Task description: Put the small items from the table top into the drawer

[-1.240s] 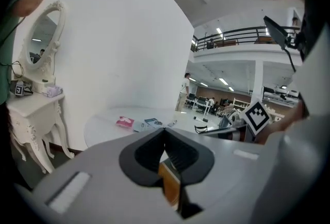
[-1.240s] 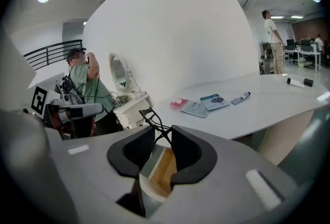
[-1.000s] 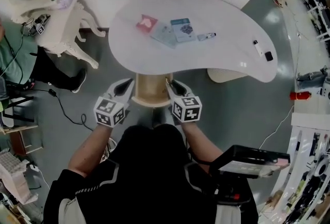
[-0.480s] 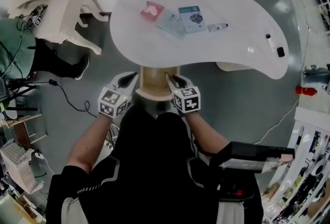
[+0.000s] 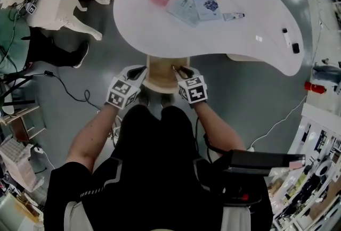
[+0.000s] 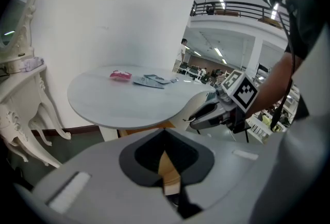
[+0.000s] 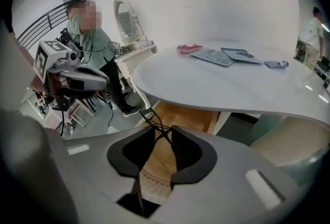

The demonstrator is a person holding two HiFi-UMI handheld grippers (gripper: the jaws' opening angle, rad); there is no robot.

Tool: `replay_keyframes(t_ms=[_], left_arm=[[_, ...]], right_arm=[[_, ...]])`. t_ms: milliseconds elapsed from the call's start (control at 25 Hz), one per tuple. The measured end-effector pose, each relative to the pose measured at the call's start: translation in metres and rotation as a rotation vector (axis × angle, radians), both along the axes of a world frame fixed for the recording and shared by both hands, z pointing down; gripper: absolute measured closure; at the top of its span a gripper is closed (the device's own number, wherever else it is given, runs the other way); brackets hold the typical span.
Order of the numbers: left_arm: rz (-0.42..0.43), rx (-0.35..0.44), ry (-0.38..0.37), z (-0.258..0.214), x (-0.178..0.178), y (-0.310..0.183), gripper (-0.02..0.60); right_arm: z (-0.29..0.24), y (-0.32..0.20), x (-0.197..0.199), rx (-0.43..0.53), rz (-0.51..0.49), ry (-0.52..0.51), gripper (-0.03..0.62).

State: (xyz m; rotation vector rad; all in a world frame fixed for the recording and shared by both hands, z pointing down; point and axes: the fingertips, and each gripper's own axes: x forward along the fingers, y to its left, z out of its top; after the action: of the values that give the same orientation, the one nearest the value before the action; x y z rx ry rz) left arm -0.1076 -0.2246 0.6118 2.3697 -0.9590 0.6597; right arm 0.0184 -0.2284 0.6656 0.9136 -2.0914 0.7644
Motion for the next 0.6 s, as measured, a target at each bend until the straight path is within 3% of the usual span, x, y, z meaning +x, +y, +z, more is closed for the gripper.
replay_keyframes(t_ms=[600], left_arm=[[-0.039,-0.079,-0.041,0.050,-0.008,-0.003,0.580]], right_arm=[[0.052,-0.005,-0.028,-0.067,-0.197,0.133,0.490]])
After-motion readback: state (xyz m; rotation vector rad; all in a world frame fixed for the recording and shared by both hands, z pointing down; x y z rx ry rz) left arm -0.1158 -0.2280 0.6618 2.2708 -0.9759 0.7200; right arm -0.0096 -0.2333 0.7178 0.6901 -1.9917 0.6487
